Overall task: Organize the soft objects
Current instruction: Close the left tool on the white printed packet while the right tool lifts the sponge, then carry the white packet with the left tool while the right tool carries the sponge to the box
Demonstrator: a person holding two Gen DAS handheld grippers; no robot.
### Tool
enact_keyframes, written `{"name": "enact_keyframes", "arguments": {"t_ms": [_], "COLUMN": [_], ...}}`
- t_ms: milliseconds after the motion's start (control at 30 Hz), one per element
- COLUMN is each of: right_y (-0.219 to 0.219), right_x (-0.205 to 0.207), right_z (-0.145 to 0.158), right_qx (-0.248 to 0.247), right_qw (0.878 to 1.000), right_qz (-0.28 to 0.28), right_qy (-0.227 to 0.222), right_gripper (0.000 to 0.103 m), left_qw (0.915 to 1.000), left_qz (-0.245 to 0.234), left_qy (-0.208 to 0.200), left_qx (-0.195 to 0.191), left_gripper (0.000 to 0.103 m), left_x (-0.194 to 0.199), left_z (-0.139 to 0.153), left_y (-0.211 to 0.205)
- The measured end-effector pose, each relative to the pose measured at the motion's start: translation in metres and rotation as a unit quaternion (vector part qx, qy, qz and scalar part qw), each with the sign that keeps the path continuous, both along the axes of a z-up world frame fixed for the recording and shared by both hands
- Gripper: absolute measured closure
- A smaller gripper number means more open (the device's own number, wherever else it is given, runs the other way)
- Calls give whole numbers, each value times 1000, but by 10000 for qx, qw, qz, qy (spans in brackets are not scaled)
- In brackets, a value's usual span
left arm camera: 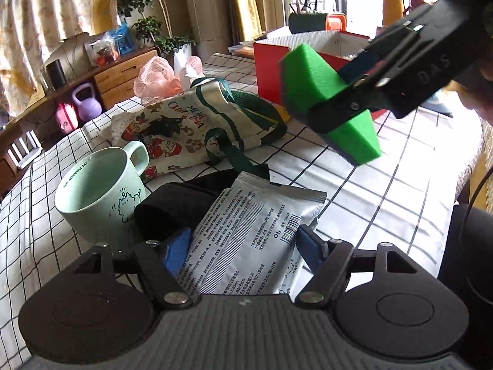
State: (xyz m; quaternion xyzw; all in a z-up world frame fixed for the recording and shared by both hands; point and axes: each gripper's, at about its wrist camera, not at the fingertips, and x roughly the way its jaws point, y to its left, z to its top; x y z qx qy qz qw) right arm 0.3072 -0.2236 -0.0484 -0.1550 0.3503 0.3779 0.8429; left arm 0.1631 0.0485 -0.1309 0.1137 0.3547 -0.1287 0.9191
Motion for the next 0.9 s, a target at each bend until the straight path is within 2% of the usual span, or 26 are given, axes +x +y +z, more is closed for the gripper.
{"name": "enact_keyframes", "arguments": {"t_ms": [233, 333, 400, 667, 900], "right_y": [-25, -37, -46, -79, -106], "right_x": [-15, -20, -22, -34, -36], "right_z": [14, 21, 25, 42, 57], "right_qx": [295, 455, 562, 837, 925], "right_qw": [9991, 9978, 9968, 9937, 9907], "right_qz": [-233, -380, -455, -698, -974], "right_qy": [219, 299, 353, 261, 200], "right_gripper": [26, 26, 26, 26, 26], "left_qw": [9989, 9972, 9968, 9937, 9919], "left_qz": [388, 493, 510, 711, 704], "left_qy": [-19, -74, -133, -190, -244], "left_qx": [-279, -550, -602, -841, -1030], "left_gripper": [30, 30, 31, 31, 31], "left_x": [-10, -15, -20, -28, -24], "left_z": [12, 24, 33, 63, 94], "left_y": [-6, -8, -13, -29, -51]}}
